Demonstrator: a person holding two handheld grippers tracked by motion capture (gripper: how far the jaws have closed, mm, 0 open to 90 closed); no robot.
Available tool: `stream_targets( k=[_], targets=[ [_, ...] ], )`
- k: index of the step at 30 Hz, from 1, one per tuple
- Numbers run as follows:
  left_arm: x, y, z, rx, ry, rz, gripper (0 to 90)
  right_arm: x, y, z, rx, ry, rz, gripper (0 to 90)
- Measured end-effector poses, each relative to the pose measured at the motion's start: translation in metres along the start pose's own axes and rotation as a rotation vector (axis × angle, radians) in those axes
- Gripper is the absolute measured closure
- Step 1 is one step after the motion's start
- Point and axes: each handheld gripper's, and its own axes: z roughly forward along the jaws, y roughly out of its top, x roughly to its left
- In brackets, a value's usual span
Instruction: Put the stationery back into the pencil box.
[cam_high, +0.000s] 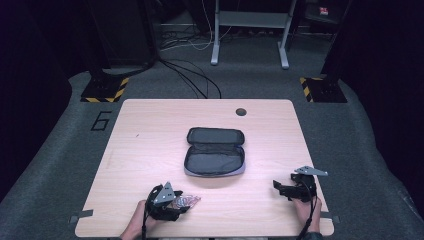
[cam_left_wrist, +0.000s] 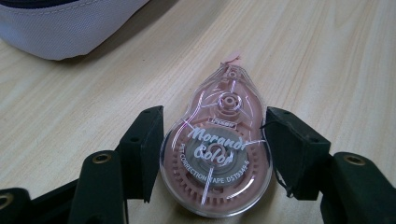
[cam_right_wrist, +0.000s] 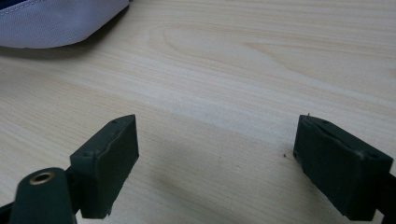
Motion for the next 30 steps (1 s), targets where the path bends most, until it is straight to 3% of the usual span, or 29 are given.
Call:
stream_targets(
  k=[7,10,18,30],
  targets=[
    [0.000,0.006,-0.009,-0.014,0.008,-0.007,39.5,0.000,0.001,0.001,0.006,-0.018,-0.029,12.8],
    [0.000,0.010,-0.014,-0.024,0.010,-0.005,39.5,0.003,0.001,0.003,0.014,-0.045,-0.022,7.6],
    [0.007,0.032,-0.026,-0.039,0.012,-0.015,39.5,0.013,0.001,0.009,0.060,-0.140,-0.104,3.1],
    [0.017,0.064,-0.036,-0.058,0.032,-0.007,39.5,0.012,0.002,0.012,0.057,-0.149,-0.093,0.0]
  ],
)
